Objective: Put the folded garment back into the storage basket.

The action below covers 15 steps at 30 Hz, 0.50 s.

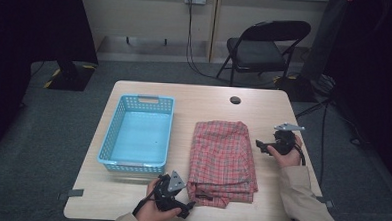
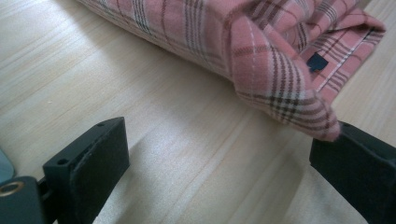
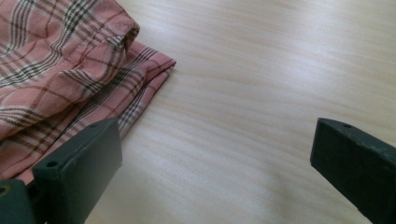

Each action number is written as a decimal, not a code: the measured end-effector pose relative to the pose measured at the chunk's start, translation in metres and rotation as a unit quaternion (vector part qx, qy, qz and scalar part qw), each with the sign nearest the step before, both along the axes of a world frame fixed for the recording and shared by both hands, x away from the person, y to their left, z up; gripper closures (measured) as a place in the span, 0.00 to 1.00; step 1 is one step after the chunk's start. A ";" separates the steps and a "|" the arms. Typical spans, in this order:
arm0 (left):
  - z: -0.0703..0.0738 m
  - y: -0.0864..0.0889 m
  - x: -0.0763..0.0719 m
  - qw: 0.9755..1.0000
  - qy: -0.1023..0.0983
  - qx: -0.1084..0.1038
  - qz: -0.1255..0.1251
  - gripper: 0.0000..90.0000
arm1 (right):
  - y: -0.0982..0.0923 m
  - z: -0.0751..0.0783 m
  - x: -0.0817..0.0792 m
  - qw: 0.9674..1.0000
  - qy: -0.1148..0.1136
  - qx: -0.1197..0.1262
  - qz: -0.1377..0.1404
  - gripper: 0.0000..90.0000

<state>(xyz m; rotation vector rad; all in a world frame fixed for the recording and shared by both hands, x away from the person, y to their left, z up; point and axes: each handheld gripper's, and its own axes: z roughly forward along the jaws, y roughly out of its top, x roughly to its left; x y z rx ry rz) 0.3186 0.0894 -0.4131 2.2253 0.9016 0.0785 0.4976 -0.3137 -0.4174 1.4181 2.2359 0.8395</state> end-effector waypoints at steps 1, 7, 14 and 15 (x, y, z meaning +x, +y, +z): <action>0.001 0.000 -0.001 1.000 0.001 -0.004 0.001 0.05 | 0.001 0.001 0.000 1.000 -0.003 -0.004 0.001 0.01; 0.005 0.002 -0.004 1.000 0.007 -0.011 -0.002 0.05 | 0.002 0.001 0.001 1.000 -0.003 0.000 0.005 0.01; 0.006 -0.002 -0.003 1.000 0.011 -0.019 -0.004 0.05 | 0.002 0.006 0.003 1.000 -0.013 0.009 0.001 0.01; 0.006 -0.002 -0.003 1.000 0.011 -0.019 -0.004 0.05 | 0.002 0.006 0.003 1.000 -0.013 0.009 0.001 0.01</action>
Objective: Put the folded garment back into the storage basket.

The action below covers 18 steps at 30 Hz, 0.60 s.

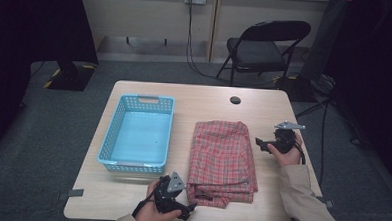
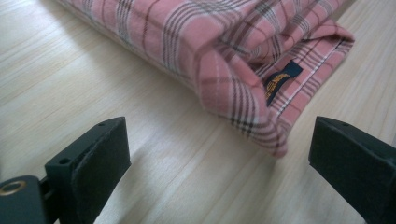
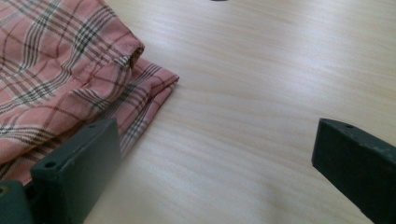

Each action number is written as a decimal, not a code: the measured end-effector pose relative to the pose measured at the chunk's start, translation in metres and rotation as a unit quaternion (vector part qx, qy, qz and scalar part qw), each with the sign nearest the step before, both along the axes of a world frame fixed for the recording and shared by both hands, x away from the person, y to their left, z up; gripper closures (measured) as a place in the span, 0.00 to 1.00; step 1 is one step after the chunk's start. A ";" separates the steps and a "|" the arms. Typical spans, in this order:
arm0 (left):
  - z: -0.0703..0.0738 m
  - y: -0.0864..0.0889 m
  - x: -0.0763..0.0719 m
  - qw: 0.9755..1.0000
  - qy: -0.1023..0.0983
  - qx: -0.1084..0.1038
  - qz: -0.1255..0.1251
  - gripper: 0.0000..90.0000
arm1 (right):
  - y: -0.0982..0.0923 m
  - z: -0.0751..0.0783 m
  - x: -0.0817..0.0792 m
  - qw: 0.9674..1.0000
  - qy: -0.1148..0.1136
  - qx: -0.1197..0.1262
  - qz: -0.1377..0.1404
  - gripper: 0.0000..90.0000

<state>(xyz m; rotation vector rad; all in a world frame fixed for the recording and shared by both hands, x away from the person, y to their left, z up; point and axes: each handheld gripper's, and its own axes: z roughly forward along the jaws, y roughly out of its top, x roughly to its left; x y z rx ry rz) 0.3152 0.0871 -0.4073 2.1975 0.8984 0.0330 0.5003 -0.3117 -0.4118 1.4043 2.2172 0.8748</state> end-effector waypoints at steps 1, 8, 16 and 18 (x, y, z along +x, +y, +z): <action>0.000 -0.001 0.000 1.000 0.000 0.001 0.001 0.05 | 0.001 0.001 0.000 1.000 -0.001 0.000 -0.001 0.01; -0.001 -0.009 0.004 1.000 0.004 0.002 -0.004 0.05 | 0.017 0.005 0.006 1.000 -0.015 -0.007 0.019 0.01; -0.002 -0.017 0.006 1.000 0.005 0.006 -0.010 0.05 | 0.029 0.009 0.010 0.999 -0.028 -0.011 0.033 0.01; -0.003 -0.018 0.007 1.000 0.005 0.009 -0.008 0.05 | 0.030 0.008 0.011 0.999 -0.026 -0.005 0.036 0.01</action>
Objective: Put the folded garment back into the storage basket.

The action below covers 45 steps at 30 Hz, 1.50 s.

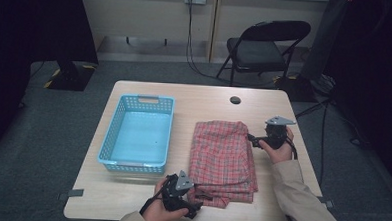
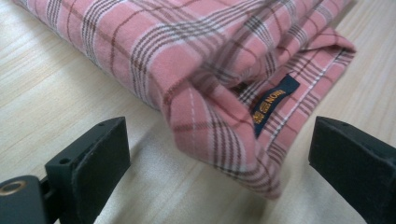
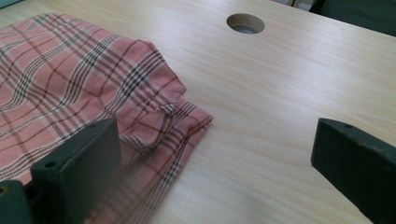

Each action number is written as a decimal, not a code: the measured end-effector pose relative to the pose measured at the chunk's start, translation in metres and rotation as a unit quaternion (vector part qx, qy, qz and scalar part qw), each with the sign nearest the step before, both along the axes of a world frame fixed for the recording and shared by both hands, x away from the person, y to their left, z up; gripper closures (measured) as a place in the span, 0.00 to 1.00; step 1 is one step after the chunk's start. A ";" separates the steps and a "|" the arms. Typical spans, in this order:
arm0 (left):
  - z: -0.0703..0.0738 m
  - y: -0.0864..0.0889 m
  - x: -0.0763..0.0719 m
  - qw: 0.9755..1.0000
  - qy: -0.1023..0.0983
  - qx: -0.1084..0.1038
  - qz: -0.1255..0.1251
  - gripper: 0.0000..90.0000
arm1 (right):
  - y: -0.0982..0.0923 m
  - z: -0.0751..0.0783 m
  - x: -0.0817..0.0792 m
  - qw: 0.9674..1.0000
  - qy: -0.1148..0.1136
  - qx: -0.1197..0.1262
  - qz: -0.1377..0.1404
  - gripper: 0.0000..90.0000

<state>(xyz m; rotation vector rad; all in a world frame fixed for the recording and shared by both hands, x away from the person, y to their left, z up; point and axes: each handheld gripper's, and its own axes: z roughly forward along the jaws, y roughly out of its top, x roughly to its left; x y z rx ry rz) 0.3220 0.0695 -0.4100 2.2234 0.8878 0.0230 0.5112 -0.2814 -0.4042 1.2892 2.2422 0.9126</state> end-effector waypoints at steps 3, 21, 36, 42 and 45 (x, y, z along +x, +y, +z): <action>0.000 -0.001 0.001 1.000 0.000 0.000 0.001 0.05 | 0.003 0.000 0.001 1.000 -0.003 0.001 0.004 0.01; 0.000 -0.005 0.007 1.000 0.003 0.003 0.010 0.05 | 0.034 -0.007 0.012 0.999 0.004 0.020 0.029 0.00; -0.004 -0.014 0.010 1.000 -0.008 0.019 0.018 0.15 | 0.038 -0.034 0.014 0.998 0.047 0.003 0.033 0.02; -0.005 -0.013 0.007 1.000 -0.025 0.007 0.007 0.28 | 0.035 -0.034 0.014 0.996 0.069 0.032 0.052 0.20; -0.004 -0.014 0.006 1.000 -0.025 0.003 0.001 0.35 | 0.035 -0.034 0.013 0.995 0.072 0.037 0.057 0.26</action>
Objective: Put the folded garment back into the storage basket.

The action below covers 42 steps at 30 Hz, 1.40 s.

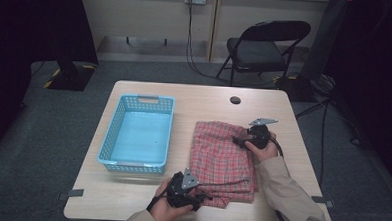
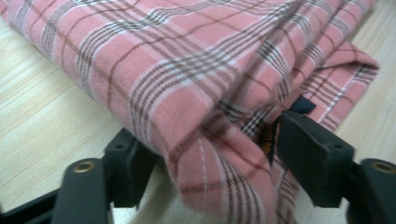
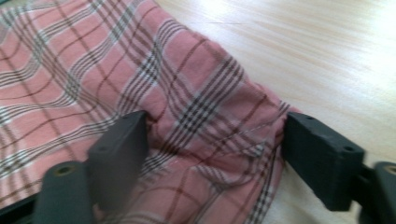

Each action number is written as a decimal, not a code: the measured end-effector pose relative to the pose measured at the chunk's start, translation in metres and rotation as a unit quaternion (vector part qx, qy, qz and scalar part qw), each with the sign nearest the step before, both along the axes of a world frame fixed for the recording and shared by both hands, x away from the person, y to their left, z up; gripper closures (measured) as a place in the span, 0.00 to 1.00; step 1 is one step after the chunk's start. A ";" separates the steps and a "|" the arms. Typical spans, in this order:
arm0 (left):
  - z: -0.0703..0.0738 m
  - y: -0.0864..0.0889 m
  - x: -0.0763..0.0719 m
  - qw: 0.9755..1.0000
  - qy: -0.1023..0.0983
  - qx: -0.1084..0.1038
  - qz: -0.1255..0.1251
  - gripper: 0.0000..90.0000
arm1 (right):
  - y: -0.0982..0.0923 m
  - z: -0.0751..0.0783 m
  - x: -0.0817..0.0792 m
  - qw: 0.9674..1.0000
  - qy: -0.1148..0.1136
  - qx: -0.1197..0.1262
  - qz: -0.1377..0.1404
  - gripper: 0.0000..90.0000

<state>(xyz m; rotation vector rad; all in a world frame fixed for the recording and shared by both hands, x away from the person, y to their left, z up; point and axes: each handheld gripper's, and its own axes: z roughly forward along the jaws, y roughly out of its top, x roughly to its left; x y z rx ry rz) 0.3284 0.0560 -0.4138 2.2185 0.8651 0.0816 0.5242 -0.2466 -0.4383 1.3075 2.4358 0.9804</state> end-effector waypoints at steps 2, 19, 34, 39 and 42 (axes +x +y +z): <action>0.000 0.000 -0.001 1.000 -0.001 -0.001 -0.003 0.37 | 0.000 0.000 -0.001 1.000 0.003 0.006 0.000 0.29; 0.005 -0.004 -0.003 1.000 -0.001 -0.012 -0.006 0.82 | 0.011 0.008 -0.012 0.999 0.000 0.002 0.035 0.83; 0.027 0.001 0.000 0.999 0.011 -0.043 0.000 0.92 | 0.024 0.033 -0.019 0.996 -0.057 -0.046 0.054 0.84; 0.034 0.004 0.002 0.999 0.016 -0.048 -0.001 0.92 | 0.029 0.041 -0.019 0.995 -0.068 -0.051 0.054 0.84; 0.037 0.006 0.004 0.999 0.018 -0.051 0.000 0.92 | 0.031 0.048 -0.018 0.994 -0.072 -0.056 0.053 0.84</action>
